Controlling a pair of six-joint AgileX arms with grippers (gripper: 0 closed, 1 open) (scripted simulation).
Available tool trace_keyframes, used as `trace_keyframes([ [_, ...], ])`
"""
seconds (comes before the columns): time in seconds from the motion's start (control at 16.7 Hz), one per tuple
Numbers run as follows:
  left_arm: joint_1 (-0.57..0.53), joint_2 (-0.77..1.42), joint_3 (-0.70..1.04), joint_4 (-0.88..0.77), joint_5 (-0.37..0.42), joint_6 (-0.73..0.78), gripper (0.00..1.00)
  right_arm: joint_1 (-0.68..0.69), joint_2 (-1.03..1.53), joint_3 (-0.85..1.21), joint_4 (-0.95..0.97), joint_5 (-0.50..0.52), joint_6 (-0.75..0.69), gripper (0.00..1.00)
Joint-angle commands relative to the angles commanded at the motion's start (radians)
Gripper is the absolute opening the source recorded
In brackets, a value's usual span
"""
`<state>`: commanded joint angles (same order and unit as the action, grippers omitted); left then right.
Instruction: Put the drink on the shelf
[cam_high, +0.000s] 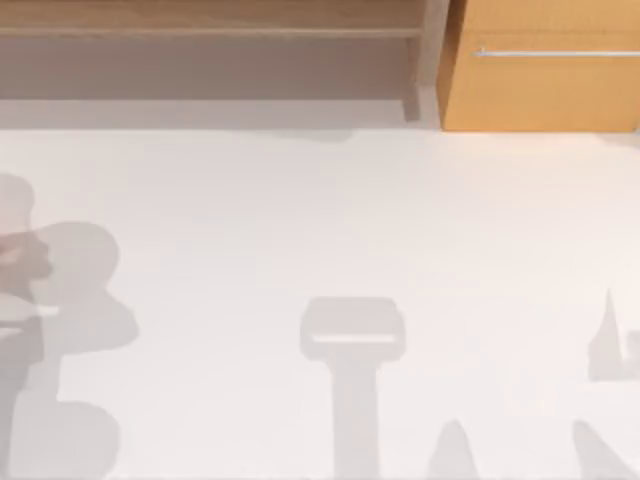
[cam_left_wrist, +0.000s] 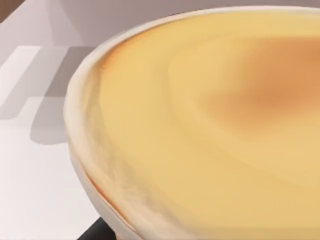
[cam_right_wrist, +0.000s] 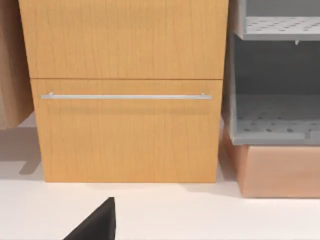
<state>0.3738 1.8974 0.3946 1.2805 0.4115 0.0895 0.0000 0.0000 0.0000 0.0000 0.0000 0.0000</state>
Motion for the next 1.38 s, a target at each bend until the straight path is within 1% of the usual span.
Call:
trace_keyframes([
  [0.3,0.001,-0.004,-0.001,-0.003,0.000,0.002,0.00,0.000,0.000,0.000,0.000,0.000,0.000,1.00],
  [0.6,0.001,-0.060,0.002,-0.063,-0.001,0.002,0.00,0.000,0.000,0.000,0.000,0.000,0.000,1.00],
  [0.9,-0.008,-0.067,0.010,-0.057,-0.004,0.002,0.00,0.000,0.000,0.000,0.000,0.000,0.000,1.00],
  [1.08,-0.093,-0.105,0.072,-0.090,-0.038,-0.010,0.00,0.000,0.000,0.000,0.000,0.000,0.000,1.00],
  [1.2,-0.185,-0.127,0.132,-0.153,-0.079,-0.025,0.00,0.000,0.000,0.000,0.000,0.000,0.000,1.00],
  [1.38,-0.354,-0.151,0.251,-0.292,-0.161,-0.055,0.00,0.000,0.000,0.000,0.000,0.000,0.000,1.00],
])
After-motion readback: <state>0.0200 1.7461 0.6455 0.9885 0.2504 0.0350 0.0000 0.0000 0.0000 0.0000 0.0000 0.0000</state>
